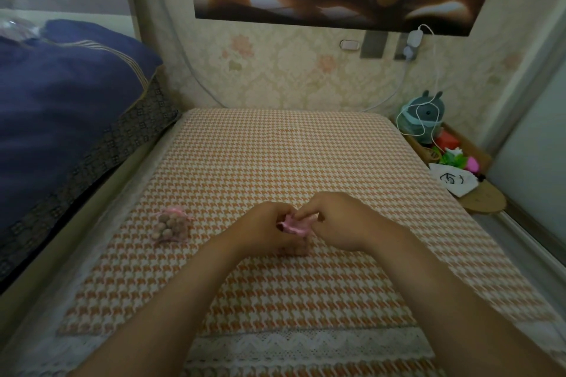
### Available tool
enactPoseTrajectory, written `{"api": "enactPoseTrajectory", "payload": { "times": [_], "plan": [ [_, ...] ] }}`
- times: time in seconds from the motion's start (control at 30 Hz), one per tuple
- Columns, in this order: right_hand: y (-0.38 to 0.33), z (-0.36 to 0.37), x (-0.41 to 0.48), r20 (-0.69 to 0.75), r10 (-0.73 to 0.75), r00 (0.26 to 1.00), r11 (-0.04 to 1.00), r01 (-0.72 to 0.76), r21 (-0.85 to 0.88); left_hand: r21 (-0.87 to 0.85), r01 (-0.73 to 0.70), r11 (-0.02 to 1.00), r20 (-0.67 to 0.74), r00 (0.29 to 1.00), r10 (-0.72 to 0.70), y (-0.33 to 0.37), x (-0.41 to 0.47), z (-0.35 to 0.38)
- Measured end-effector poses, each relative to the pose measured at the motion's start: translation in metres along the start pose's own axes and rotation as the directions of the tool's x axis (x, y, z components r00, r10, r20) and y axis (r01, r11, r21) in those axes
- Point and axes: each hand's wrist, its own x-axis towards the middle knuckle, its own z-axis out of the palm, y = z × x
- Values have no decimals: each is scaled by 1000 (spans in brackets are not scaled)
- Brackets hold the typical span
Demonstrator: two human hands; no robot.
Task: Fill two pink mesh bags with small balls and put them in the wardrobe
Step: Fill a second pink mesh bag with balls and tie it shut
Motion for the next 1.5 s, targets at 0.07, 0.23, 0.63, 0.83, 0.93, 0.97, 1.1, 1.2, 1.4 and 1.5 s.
{"api": "enactPoseTrajectory", "payload": {
  "times": [0.07,0.23,0.63,0.83,0.93,0.97,1.1,1.2,1.4,1.5],
  "plan": [
    [1,-1,0,-23,9,1000,999,-10,-32,19,20,1000,-34,999,-19,-3,1,0],
    [1,1,-2,-39,15,999,998,-17,-66,33,49,998,-48,998,-47,-1,2,-1],
    [3,-1,2,-94,3,996,995,-13,-103,31,51,998,-51,997,-49,2,1,-1],
    [1,5,1,-17,5,1000,998,-6,-66,5,46,999,-52,998,-46,-1,0,-2],
    [5,2,1,-107,31,994,998,-26,52,-19,38,999,-55,998,-39,-4,-2,-3],
    [6,1,0,-109,59,992,995,-50,84,-16,38,999,-54,998,-39,-4,-3,-4],
    [7,9,-3,-17,117,993,987,-114,116,23,30,999,-66,997,-28,0,-11,-10],
    [6,13,-2,-34,124,992,987,-120,110,23,22,999,-49,999,-21,0,-16,-14],
    [6,18,5,-97,202,974,969,-185,163,120,144,982,-131,983,-128,-3,-25,-24],
    [10,18,8,-120,255,959,956,-232,178,122,158,980,-108,984,-145,-4,-26,-28]
  ]
}}
